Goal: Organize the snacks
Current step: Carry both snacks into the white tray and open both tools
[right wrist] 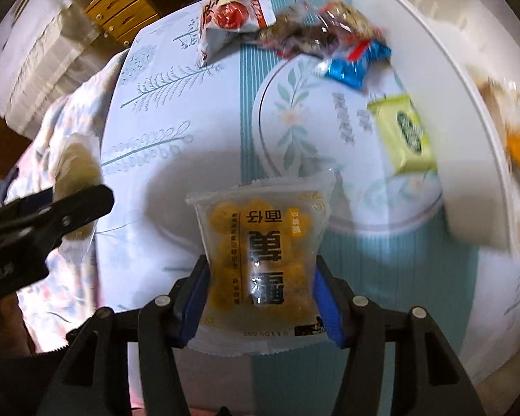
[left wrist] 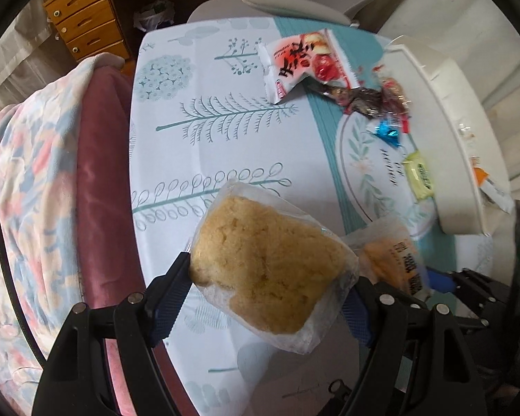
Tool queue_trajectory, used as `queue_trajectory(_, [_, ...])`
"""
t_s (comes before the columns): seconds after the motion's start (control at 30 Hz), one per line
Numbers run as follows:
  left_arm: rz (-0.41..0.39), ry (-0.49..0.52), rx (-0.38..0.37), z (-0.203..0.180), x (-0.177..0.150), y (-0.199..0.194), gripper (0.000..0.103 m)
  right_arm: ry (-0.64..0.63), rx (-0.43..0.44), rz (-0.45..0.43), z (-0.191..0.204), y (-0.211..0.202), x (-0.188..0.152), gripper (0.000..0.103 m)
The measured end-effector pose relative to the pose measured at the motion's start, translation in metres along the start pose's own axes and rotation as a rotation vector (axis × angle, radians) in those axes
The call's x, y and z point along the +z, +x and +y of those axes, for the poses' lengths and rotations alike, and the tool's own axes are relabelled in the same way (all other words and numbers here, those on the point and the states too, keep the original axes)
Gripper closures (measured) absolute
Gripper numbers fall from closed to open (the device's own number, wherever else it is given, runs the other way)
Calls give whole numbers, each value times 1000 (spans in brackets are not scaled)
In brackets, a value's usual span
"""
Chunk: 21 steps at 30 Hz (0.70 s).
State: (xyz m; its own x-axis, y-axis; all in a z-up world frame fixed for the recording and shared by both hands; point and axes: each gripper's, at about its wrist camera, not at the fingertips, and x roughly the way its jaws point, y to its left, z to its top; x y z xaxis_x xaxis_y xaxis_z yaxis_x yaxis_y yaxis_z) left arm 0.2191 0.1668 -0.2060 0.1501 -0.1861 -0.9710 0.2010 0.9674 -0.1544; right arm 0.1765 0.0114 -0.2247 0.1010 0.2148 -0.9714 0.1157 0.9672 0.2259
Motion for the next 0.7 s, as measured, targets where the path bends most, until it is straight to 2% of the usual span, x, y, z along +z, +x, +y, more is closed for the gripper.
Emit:
queue_trajectory(0.2, [-79,8,-90,-2,-18,-31,26,25,30,-37,3,-29,-17,46])
queue_trajectory(0.47, [-188,27,-205,-23,-35,-67,26,40,30,-146,-13,-82,-29,46])
queue_trajectory(0.7, [-254,62,-225,-57,-37,-86,26,40,24,-229,-45,-119,-31,46])
